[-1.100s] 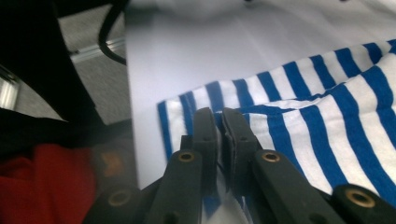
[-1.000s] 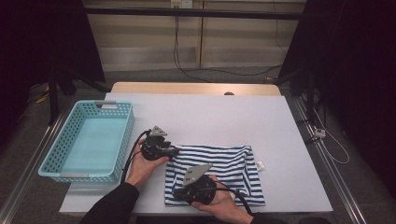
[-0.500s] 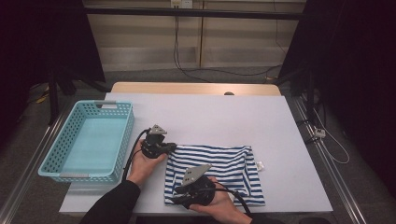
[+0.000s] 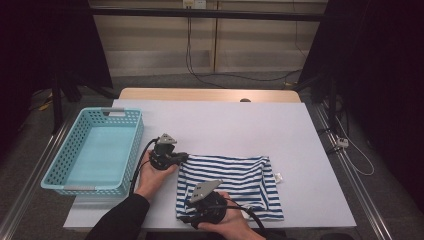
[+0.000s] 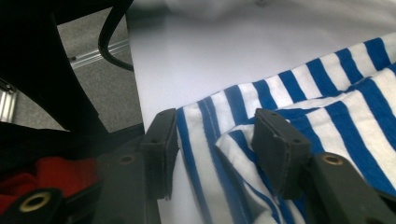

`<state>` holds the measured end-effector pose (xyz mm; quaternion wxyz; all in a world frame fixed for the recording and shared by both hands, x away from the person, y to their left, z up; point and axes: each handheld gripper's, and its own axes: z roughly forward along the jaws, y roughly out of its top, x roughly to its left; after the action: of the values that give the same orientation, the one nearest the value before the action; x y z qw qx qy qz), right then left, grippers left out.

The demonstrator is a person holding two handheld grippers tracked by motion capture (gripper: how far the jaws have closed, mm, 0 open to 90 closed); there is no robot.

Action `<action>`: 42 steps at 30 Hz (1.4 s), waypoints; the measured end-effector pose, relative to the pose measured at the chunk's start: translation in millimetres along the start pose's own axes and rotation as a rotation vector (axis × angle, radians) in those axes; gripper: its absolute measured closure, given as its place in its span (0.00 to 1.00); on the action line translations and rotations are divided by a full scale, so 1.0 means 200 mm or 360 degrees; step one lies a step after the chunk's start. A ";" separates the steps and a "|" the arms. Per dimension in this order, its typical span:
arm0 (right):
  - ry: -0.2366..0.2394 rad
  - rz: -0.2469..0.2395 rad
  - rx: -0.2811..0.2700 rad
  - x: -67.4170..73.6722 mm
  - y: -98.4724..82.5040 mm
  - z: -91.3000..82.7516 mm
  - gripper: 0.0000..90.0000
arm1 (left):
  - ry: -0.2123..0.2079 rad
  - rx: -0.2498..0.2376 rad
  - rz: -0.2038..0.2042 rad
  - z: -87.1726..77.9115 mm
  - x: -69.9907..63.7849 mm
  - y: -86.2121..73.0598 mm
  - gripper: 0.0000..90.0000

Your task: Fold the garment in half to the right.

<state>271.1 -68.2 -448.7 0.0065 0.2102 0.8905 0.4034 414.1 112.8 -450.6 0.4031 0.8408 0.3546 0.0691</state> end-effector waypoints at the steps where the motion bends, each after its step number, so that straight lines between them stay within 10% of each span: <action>1: -0.0014 -0.0029 0.0008 0.00 0.00 0.00 0.54 | -0.0001 0.0006 -0.0004 0.00 0.00 0.00 0.94; 33: -0.0210 -0.0153 0.0008 0.10 -0.03 0.03 0.54 | -0.0021 -0.0063 -0.0067 0.00 -0.01 0.00 0.94; 42: -0.0227 -0.0114 0.0005 0.07 -0.02 0.01 0.73 | -0.0022 -0.0047 -0.0114 0.01 -0.01 -0.01 0.94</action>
<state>256.9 -63.7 -451.9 0.0841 0.2063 0.8954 0.3856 413.0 111.1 -452.4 0.4201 0.8221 0.3805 0.0540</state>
